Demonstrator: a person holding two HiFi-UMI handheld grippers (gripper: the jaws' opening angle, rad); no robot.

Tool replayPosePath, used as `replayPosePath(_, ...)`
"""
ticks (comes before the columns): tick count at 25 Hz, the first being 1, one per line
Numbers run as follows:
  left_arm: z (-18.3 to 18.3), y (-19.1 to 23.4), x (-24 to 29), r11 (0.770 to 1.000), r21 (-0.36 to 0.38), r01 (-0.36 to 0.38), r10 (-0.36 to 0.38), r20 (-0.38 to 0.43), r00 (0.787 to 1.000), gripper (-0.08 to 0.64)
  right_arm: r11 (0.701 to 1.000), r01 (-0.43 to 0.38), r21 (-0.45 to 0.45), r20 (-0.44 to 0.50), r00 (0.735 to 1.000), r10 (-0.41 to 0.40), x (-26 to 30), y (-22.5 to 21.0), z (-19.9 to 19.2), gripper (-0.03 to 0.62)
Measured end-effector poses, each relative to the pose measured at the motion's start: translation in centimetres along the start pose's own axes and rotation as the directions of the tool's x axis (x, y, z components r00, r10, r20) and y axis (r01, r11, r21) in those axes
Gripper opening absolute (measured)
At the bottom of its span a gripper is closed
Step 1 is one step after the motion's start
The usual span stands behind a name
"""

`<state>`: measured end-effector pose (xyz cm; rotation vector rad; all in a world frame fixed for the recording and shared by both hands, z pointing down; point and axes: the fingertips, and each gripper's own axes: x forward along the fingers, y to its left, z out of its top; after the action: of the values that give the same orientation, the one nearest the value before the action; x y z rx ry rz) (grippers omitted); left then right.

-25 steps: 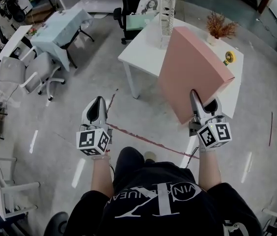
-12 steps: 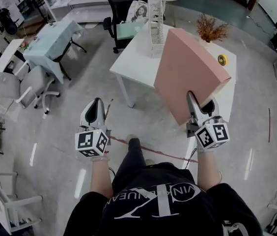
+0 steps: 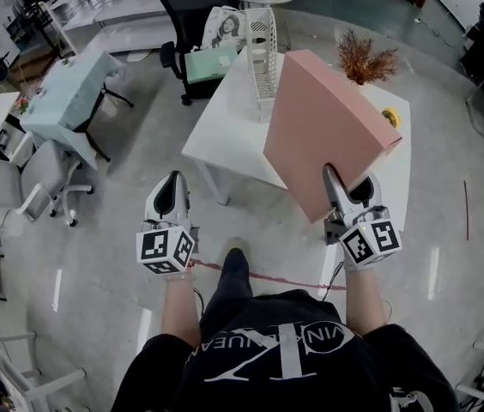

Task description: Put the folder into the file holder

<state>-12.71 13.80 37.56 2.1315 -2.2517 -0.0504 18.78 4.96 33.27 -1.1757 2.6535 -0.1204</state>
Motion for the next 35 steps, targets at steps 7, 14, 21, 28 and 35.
replayPosePath(7,0.6,2.1,7.7,0.998,-0.008,0.069,-0.069,-0.010,0.998,0.000,1.000,0.029,-0.006,0.024,0.999,-0.029,6.0,-0.9,1.2,0.284)
replayPosePath(14,1.2,3.9,14.4,0.990,0.000,0.140,-0.140,-0.023,0.990,0.000,0.997,0.079,-0.022,0.045,0.996,-0.078,12.0,-1.6,2.3,0.284)
replayPosePath(21,0.9,5.6,19.9,0.979,-0.003,0.203,-0.203,-0.035,0.979,0.000,0.988,0.146,-0.056,0.069,0.987,-0.142,17.0,-2.7,3.0,0.284)
replayPosePath(28,1.2,7.4,24.4,0.966,0.000,0.260,-0.260,-0.030,0.965,0.000,0.966,0.213,-0.143,0.068,0.976,-0.205,21.8,-2.3,3.6,0.284)
replayPosePath(35,0.3,7.0,27.1,0.956,-0.012,0.293,-0.293,-0.046,0.955,0.000,0.946,0.243,-0.215,0.019,0.969,-0.245,26.4,-2.8,3.5,0.284)
